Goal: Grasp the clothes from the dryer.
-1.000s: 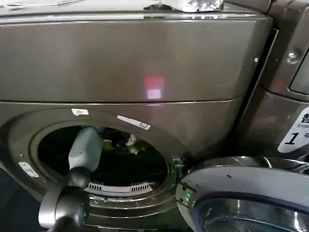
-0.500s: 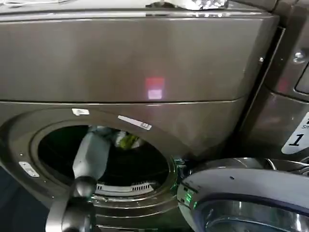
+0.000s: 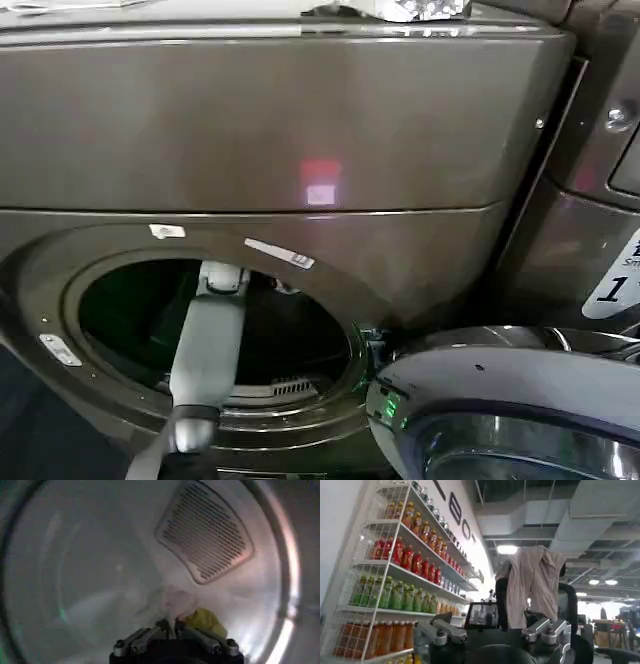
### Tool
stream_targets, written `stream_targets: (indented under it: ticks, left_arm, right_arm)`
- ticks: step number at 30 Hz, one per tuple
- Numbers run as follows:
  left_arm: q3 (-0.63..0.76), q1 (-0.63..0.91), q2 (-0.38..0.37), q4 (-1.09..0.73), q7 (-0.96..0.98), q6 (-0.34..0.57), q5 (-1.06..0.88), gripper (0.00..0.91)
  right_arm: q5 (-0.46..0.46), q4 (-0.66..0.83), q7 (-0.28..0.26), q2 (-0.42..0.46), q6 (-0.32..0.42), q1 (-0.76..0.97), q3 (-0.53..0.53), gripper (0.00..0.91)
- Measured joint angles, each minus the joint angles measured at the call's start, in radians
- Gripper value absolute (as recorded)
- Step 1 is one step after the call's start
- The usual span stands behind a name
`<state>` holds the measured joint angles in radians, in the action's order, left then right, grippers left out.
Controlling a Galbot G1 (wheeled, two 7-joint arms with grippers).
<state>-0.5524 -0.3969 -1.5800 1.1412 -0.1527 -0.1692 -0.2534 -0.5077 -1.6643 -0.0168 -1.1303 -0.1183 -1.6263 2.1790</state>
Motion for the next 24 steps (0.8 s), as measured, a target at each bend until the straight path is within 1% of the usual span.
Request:
stream_targets:
  ticks: [7, 16, 24]
  left_arm:
    - [0.004, -0.016, -0.019, 0.034, 0.068, -0.027, 0.088, 0.0]
    - [0.008, -0.015, -0.017, 0.032, 0.097, -0.045, 0.129, 0.0]
    - [0.011, -0.019, -0.006, 0.029, 0.097, -0.045, 0.141, 0.0]
  right_arm:
    - [-0.002, 0.002, 0.0, -0.001, 0.014, -0.004, 0.007, 0.907]
    - [-0.002, 0.013, 0.008, -0.002, 0.016, -0.008, 0.02, 0.907]
    - [-0.001, 0.006, 0.043, 0.007, -0.028, -0.008, 0.05, 0.907]
